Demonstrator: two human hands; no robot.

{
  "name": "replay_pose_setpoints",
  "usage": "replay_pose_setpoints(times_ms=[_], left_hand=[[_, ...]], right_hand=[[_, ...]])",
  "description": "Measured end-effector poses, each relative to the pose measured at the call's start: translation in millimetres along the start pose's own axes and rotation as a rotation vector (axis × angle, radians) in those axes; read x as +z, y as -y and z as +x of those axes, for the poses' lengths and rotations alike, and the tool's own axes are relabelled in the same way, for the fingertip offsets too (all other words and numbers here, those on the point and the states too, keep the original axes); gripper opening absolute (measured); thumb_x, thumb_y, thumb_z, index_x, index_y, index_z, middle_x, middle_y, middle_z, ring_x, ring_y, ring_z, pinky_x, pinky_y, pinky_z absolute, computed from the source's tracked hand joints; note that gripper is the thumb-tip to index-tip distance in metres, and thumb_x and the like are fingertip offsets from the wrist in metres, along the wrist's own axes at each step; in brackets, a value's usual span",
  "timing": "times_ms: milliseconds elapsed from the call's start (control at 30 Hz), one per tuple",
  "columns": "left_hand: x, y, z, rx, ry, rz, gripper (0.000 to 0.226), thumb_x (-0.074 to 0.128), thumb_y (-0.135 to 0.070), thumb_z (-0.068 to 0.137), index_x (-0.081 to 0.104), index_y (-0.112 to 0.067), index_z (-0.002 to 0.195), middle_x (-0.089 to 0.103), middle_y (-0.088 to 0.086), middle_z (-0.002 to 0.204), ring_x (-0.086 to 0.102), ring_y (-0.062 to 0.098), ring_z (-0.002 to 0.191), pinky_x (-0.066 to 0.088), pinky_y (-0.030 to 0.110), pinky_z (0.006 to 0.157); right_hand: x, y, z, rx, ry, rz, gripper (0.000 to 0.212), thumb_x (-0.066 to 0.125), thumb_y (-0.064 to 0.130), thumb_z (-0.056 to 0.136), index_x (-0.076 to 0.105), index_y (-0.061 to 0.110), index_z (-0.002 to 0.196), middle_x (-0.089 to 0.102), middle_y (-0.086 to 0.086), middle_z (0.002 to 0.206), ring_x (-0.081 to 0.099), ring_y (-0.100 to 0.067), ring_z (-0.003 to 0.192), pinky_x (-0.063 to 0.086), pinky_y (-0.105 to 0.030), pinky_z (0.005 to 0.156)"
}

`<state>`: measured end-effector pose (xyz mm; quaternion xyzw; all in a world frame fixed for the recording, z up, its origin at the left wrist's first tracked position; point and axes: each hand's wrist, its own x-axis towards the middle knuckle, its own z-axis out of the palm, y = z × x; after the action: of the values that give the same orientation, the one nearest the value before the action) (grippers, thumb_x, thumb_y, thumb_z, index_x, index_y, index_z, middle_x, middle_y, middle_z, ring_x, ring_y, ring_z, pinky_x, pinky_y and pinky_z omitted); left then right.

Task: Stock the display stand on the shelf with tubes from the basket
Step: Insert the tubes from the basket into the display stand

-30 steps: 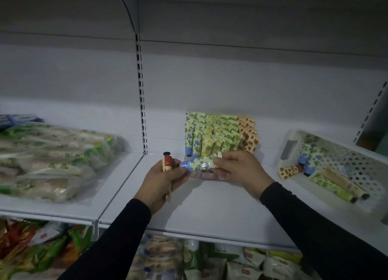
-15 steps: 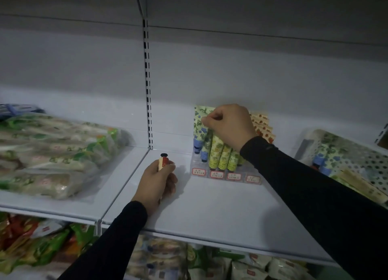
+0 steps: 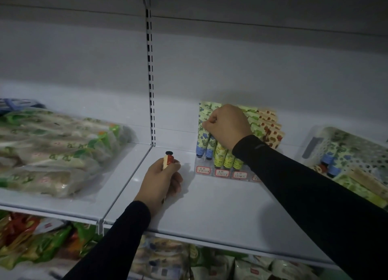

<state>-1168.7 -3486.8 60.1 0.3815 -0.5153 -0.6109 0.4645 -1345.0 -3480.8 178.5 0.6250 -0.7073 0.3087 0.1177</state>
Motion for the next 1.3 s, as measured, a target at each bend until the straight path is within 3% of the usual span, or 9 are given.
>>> replay_pose_setpoints(times_ms=[100, 300, 600, 733, 967, 1100, 1300], left_hand=[[-0.2, 0.3, 0.4, 0.006, 0.005, 0.005, 0.008, 0.052, -0.012, 0.095, 0.059, -0.007, 0.093, 0.059, 0.011, 0.063, 0.048, 0.021, 0.044, 0.036, 0.024, 0.043], [-0.6, 0.9, 0.4, 0.01, 0.01, 0.013, 0.009, 0.052, -0.012, 0.095, 0.059, -0.006, 0.094, 0.06, 0.011, 0.063, 0.048, 0.022, 0.045, 0.036, 0.025, 0.044], [-0.2, 1.7, 0.9, 0.013, 0.009, 0.037, 0.01, 0.052, -0.013, 0.096, 0.06, -0.006, 0.095, 0.061, 0.011, 0.064, 0.049, 0.022, 0.046, 0.038, 0.025, 0.042], [0.5, 1.9, 1.3, 0.016, 0.004, 0.038, 0.011, 0.053, -0.012, 0.095, 0.06, -0.004, 0.096, 0.06, 0.011, 0.063, 0.048, 0.023, 0.046, 0.037, 0.026, 0.043], [0.9, 2.0, 0.8, 0.02, -0.004, 0.05, 0.011, 0.053, -0.012, 0.096, 0.06, -0.004, 0.097, 0.06, 0.012, 0.064, 0.048, 0.023, 0.046, 0.036, 0.027, 0.044], [1.1, 1.2, -0.3, 0.014, -0.002, 0.043, 0.011, 0.053, -0.012, 0.096, 0.06, -0.004, 0.097, 0.059, 0.012, 0.065, 0.048, 0.022, 0.045, 0.036, 0.026, 0.041], [1.3, 0.8, -0.3, 0.017, -0.001, 0.031, 0.01, 0.053, -0.011, 0.096, 0.059, -0.004, 0.097, 0.059, 0.012, 0.064, 0.047, 0.022, 0.045, 0.035, 0.024, 0.042]], right_hand=[[-0.2, 1.6, 2.7, 0.004, 0.023, -0.008, 0.037, 0.066, 0.03, 0.085, 0.065, 0.001, 0.061, 0.067, -0.015, 0.065, 0.063, -0.027, 0.06, 0.055, -0.031, 0.062], [1.2, 1.9, 4.5, 0.02, 0.01, 0.012, 0.044, 0.066, 0.028, 0.084, 0.047, 0.014, 0.048, 0.066, -0.019, 0.065, 0.046, -0.019, 0.047, 0.057, -0.036, 0.062], [1.3, 1.7, 8.1, 0.038, 0.058, 0.029, 0.041, 0.068, 0.03, 0.085, 0.054, 0.01, 0.051, 0.068, -0.018, 0.066, 0.064, -0.032, 0.059, 0.058, -0.036, 0.064], [0.7, 2.4, 10.2, 0.046, 0.058, 0.009, 0.045, 0.069, 0.031, 0.084, 0.047, 0.013, 0.048, 0.059, -0.013, 0.056, 0.056, -0.027, 0.052, 0.055, -0.033, 0.063], [-2.4, 3.1, 11.9, 0.04, 0.11, 0.0, 0.034, 0.069, 0.03, 0.083, 0.068, 0.0, 0.067, 0.07, -0.014, 0.069, 0.067, -0.027, 0.065, 0.055, -0.032, 0.061], [-5.0, 5.0, 18.3, 0.002, 0.14, -0.053, 0.043, 0.068, 0.025, 0.083, 0.047, 0.01, 0.049, 0.051, -0.005, 0.049, 0.048, -0.02, 0.046, 0.048, -0.028, 0.055], [0.3, 7.0, 21.5, -0.049, 0.126, -0.114, 0.048, 0.067, 0.026, 0.085, 0.035, 0.015, 0.049, 0.037, 0.001, 0.05, 0.032, -0.013, 0.044, 0.039, -0.028, 0.058]])
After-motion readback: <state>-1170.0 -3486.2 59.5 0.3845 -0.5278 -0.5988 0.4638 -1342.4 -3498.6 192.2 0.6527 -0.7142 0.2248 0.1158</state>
